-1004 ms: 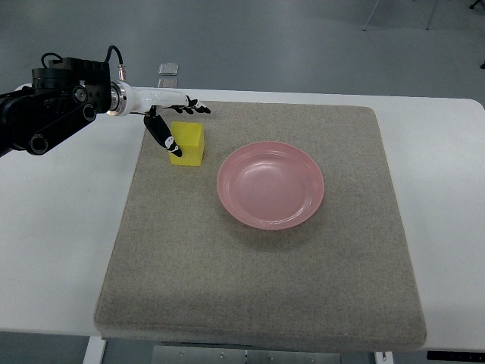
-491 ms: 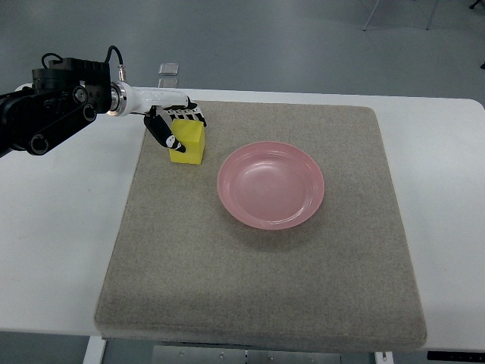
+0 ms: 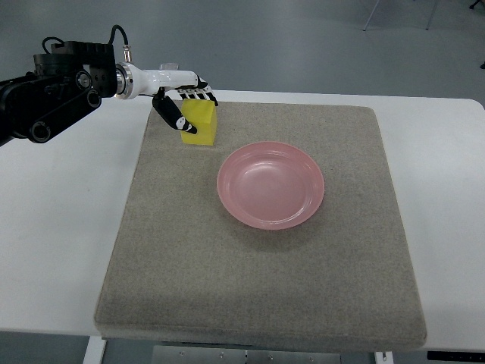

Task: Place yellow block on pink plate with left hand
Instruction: 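Carry the cube with the left hand onto the pink plate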

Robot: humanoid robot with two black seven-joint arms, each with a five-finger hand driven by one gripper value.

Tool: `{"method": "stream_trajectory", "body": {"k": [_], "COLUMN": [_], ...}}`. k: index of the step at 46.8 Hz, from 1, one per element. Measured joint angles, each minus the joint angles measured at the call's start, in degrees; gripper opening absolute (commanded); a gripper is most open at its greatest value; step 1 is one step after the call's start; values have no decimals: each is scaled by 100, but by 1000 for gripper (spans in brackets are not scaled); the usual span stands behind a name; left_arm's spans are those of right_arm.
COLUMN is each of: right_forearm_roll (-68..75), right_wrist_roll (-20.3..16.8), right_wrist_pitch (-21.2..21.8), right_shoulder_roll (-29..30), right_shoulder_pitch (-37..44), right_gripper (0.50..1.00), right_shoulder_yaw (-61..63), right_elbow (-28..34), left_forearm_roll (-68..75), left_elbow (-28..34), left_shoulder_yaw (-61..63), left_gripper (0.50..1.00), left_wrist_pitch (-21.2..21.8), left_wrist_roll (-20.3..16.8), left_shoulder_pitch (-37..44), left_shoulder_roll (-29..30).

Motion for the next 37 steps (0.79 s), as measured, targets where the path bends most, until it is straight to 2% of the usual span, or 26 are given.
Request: {"method": "stream_trajectory", "body": {"k": [4,14,37], "right_forearm_roll": [0,0,0], "right_wrist_roll": [0,1,-1], "right_wrist_pitch": [0,0,0], "right_shoulder_roll": [0,0,0], "right_shoulder_pitch": [0,-4,-3], "right_gripper": [924,924,924], "right_shoulder_yaw": [-1,0,0], "right_elbow": [0,0,0], "left_forearm_roll": [0,-12,70], "left_elbow": [-61,-952,-2185], "left_shoulder_yaw": [-7,-68,-178], "left_gripper": [756,756,758], "left_wrist_pitch": [0,47,94], "left_wrist_roll": [0,-56,-104], "left_shoulder_pitch": [-10,-27,94], "left_shoulder_roll": [-3,76,34]}}
